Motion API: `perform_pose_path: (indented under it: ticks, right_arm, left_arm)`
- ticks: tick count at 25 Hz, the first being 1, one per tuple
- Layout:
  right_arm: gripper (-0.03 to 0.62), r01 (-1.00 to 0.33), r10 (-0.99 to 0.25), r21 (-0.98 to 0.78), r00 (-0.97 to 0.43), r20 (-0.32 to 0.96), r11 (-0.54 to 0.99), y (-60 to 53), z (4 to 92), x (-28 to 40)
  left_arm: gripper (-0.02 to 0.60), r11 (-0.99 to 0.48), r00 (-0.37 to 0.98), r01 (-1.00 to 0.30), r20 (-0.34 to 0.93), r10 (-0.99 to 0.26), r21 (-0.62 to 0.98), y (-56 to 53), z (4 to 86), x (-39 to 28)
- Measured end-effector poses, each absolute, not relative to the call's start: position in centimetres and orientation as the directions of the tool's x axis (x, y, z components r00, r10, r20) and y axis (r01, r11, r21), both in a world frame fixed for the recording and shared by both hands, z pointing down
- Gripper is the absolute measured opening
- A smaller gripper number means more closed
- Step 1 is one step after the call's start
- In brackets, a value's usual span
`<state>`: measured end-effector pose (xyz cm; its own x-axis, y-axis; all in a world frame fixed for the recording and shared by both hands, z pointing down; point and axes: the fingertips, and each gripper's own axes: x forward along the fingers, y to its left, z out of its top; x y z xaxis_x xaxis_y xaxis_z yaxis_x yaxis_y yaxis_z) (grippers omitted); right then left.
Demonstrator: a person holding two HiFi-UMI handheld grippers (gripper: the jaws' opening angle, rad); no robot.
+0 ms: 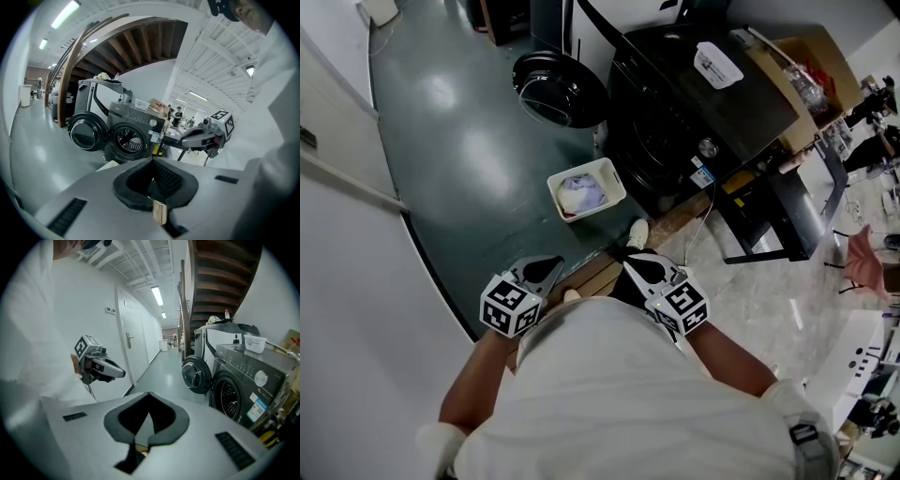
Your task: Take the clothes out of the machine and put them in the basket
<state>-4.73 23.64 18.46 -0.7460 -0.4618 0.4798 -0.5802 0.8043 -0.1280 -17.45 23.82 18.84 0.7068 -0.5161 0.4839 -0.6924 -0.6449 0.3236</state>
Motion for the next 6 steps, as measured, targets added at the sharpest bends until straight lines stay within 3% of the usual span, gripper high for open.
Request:
perform_pose_path:
  ticks: [6]
  right_arm:
    - [0.005,-0.572,-0.454,-0.121,-0.746,0.487,0.811,23.3,18.39,-5.09]
  left_arm:
    - [-0.002,-0.646,0.703,-0.696,0.485,-0.52,0.315,23.3,18.69,-17.68]
